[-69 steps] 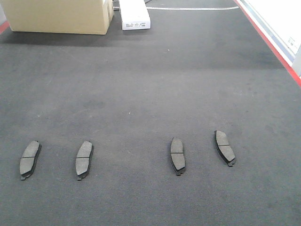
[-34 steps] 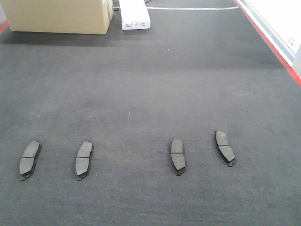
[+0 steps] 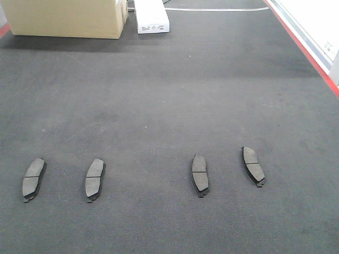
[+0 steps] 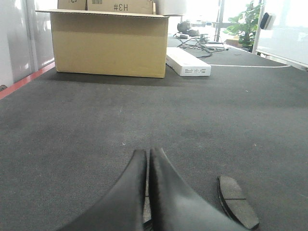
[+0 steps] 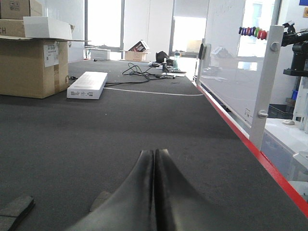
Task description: Move and align brake pads A on conveyor
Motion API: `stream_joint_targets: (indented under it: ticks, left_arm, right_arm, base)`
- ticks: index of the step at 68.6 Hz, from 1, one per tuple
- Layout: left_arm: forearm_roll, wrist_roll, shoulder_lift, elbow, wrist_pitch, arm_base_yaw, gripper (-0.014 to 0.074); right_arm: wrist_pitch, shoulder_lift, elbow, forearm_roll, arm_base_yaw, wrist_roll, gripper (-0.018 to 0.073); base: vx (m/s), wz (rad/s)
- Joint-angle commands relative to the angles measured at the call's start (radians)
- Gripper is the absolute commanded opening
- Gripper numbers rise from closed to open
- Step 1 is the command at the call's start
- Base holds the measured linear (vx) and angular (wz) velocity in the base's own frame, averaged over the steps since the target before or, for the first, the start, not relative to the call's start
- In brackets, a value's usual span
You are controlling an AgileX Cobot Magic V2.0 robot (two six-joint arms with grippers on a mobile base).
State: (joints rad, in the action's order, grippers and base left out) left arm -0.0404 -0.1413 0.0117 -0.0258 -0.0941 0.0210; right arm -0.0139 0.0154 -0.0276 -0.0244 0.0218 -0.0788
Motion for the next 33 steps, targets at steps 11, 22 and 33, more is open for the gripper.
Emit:
stream_joint_targets:
  ticks: [11,22,33]
  left_arm:
    - [0.008,-0.006,0.015,-0.024,0.076,-0.002,-0.0006]
    - [0.008,-0.006,0.015,-0.024,0.076,-0.002,-0.0006]
    - [0.008,-0.006,0.015,-0.024,0.076,-0.002,-0.0006]
  right_arm:
    - [-0.078,0.011,-0.006,-0.001,-0.008,-0.002,-0.001]
    - [-0.078,0.011,-0.006,-0.001,-0.008,-0.002,-0.001]
    - [-0.078,0.011,-0.006,-0.001,-0.008,-0.002,-0.001]
  base:
    - [0.0,0.0]
    - [0.0,0.0]
    - [0.0,0.0]
